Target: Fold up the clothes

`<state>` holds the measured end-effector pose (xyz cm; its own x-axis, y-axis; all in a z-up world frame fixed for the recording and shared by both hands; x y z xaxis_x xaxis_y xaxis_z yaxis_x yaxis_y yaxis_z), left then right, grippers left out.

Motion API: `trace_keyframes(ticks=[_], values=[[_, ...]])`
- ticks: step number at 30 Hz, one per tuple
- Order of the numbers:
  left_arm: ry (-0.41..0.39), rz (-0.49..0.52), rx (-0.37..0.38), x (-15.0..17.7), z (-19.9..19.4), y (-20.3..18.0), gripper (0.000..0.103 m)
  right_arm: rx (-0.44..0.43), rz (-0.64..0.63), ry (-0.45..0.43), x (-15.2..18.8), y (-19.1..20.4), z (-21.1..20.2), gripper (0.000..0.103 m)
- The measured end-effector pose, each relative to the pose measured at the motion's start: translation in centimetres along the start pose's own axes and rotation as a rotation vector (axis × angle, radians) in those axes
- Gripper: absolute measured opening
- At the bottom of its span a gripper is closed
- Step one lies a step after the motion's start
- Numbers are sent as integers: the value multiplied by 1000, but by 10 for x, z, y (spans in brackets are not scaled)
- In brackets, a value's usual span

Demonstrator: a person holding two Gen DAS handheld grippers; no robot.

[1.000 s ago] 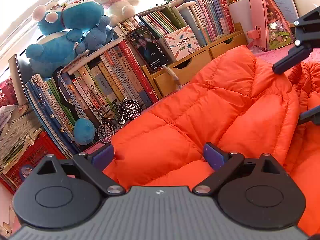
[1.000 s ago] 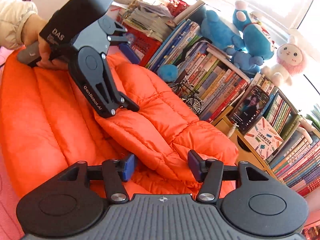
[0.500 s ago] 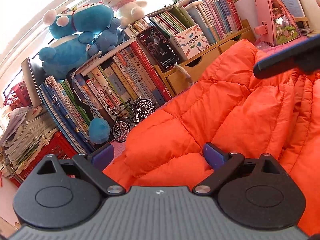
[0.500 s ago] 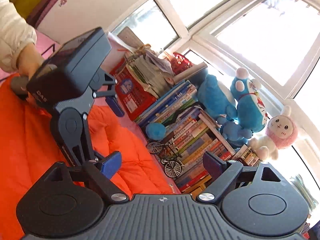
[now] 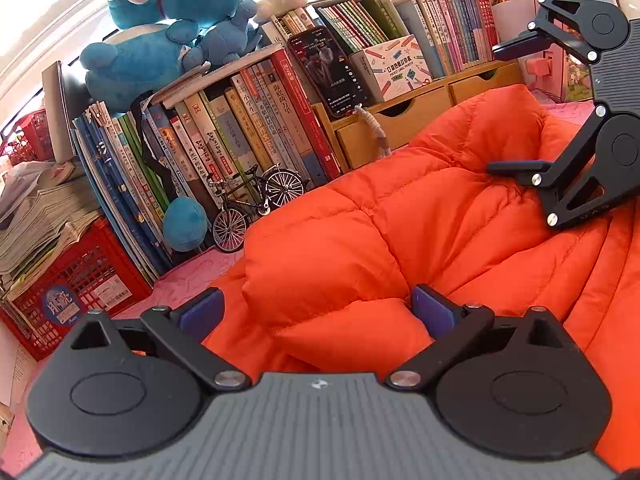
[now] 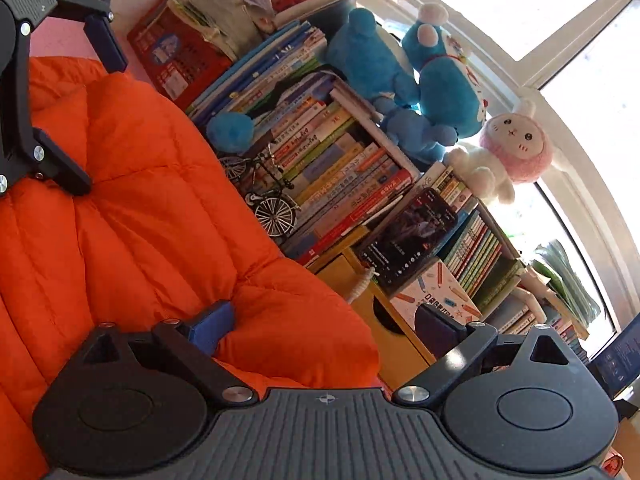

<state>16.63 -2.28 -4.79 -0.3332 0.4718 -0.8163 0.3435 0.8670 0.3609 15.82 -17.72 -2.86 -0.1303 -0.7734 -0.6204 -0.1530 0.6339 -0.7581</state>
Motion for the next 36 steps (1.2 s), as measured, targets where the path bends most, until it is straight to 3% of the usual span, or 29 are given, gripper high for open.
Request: trace_keyframes(ticks=[7, 11, 16, 21, 24, 27, 31, 36], values=[[11, 5, -33, 8, -6, 8, 102, 68, 117, 131, 50, -21, -1, 97], [45, -52, -64, 9, -13, 25, 102, 23, 255, 238, 80, -26, 2, 97], [-54, -162, 12, -11, -49, 57, 101, 64, 270, 195, 76, -43, -13, 97], [-153, -183, -20, -53, -52, 69, 101, 135, 283, 58, 41, -82, -26, 98], [-108, -183, -148, -81, -13, 61, 101, 92, 371, -18, 6, -97, -12, 100], [-8, -264, -264, -87, 30, 51, 100, 6, 491, -19, -22, -91, 18, 100], [107, -379, -337, -72, 65, 42, 100, -156, 764, 128, -30, -73, 74, 99], [185, -412, -416, -44, 86, 38, 100, -171, 861, 319, 0, -34, 111, 99]])
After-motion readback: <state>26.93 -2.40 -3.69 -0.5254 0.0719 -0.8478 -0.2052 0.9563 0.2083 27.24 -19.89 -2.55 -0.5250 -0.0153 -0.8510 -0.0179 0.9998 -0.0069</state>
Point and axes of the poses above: each gripper's, at about its wrist camera, not at the fingertips, and z roughly the way its jaws point, y to its left, x to its underside, the point moved 4 cm from there along z, roughly the way its jaws point, and after that the axes turned 2 degrees about -z, right-handed, at the moved point
